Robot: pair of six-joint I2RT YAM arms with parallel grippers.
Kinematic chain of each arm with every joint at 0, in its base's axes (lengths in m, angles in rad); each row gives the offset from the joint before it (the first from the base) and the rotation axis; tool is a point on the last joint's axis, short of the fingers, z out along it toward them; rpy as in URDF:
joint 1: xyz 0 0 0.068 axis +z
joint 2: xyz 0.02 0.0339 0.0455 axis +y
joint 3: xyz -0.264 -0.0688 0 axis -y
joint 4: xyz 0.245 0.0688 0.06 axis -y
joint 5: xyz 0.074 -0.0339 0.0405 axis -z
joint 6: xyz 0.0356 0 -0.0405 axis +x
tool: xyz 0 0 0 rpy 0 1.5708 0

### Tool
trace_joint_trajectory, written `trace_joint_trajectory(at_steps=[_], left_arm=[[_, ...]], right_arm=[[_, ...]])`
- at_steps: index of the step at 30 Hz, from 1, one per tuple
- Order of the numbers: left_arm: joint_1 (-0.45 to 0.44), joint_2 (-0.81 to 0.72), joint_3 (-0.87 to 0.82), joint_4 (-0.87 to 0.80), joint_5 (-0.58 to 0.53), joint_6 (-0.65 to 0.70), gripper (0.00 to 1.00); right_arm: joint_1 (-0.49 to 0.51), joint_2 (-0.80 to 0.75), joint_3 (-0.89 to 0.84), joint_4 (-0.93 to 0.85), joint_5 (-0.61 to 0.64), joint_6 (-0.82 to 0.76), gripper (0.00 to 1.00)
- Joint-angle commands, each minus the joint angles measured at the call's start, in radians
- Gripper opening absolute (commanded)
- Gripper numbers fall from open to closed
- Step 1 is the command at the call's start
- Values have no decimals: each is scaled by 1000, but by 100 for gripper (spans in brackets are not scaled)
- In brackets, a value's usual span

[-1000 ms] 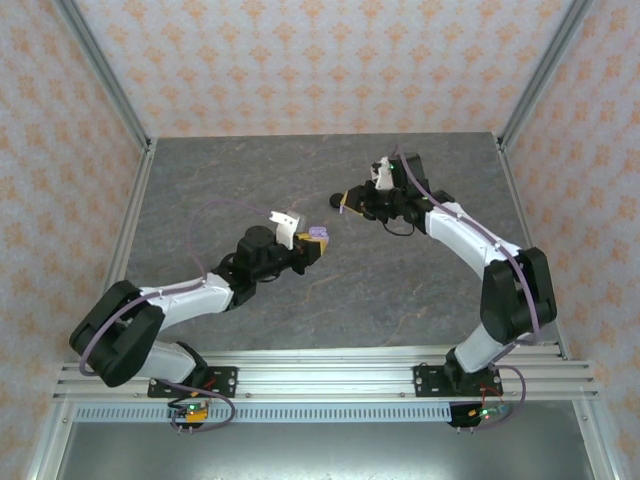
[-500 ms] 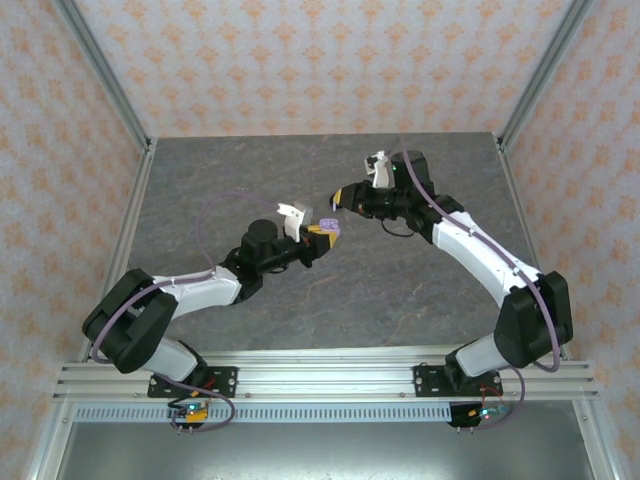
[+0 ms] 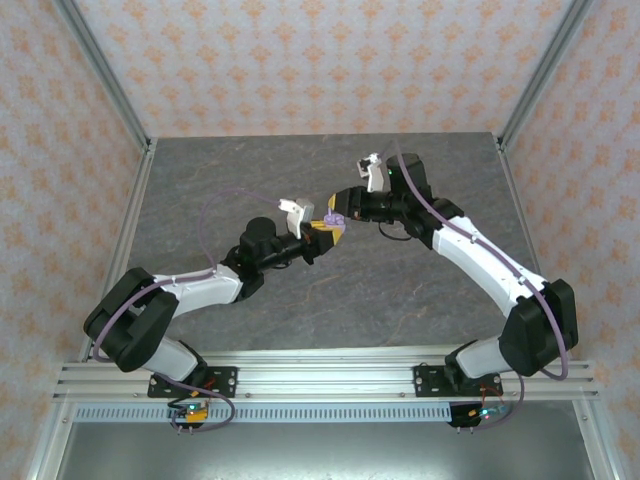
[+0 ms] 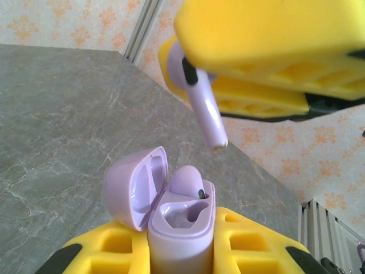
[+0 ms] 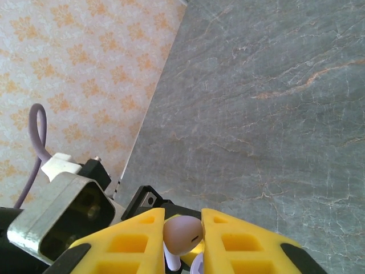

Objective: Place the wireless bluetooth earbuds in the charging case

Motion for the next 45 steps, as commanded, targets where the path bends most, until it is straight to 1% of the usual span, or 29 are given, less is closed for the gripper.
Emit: trace_joint_trajectory(at_steps=[1, 24, 45], left_arm=[[10, -28, 41, 34, 14, -2, 12], [10, -48, 63, 3, -9, -31, 12], [10, -52, 79, -23, -34, -34, 12]], right_arm=[[5, -35, 27, -15, 18, -38, 20], [6, -49, 18, -70, 61, -87, 20], [27, -57, 18, -114, 35, -134, 21]])
